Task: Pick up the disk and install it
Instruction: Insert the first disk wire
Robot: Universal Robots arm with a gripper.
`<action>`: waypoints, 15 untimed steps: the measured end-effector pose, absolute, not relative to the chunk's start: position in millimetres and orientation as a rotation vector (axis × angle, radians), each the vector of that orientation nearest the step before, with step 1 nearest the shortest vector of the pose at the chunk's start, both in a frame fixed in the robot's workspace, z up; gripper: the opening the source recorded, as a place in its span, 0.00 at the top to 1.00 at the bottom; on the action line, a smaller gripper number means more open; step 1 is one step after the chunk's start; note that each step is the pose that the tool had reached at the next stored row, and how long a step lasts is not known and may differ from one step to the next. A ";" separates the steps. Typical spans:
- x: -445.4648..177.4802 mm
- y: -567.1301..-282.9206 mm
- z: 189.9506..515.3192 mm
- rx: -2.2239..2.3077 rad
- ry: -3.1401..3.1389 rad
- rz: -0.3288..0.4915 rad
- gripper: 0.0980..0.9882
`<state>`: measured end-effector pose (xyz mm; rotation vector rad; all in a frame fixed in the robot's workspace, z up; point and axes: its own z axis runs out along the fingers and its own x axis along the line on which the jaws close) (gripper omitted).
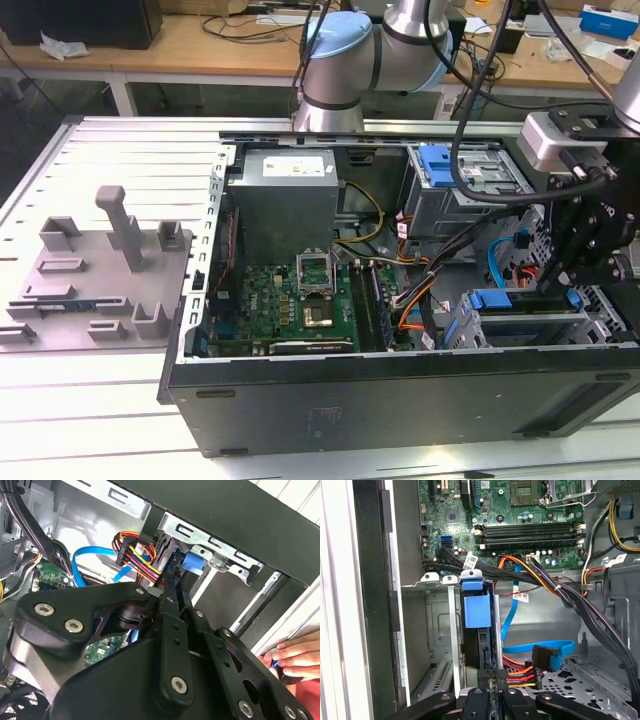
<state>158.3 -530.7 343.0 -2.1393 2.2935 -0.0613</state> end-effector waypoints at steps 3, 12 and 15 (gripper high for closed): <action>158.3 -531.0 341.8 -2.139 2.294 -0.061 0.93; 158.3 -531.8 338.3 -2.137 2.296 -0.061 0.93; 158.3 -531.8 337.3 -2.137 2.297 -0.061 0.93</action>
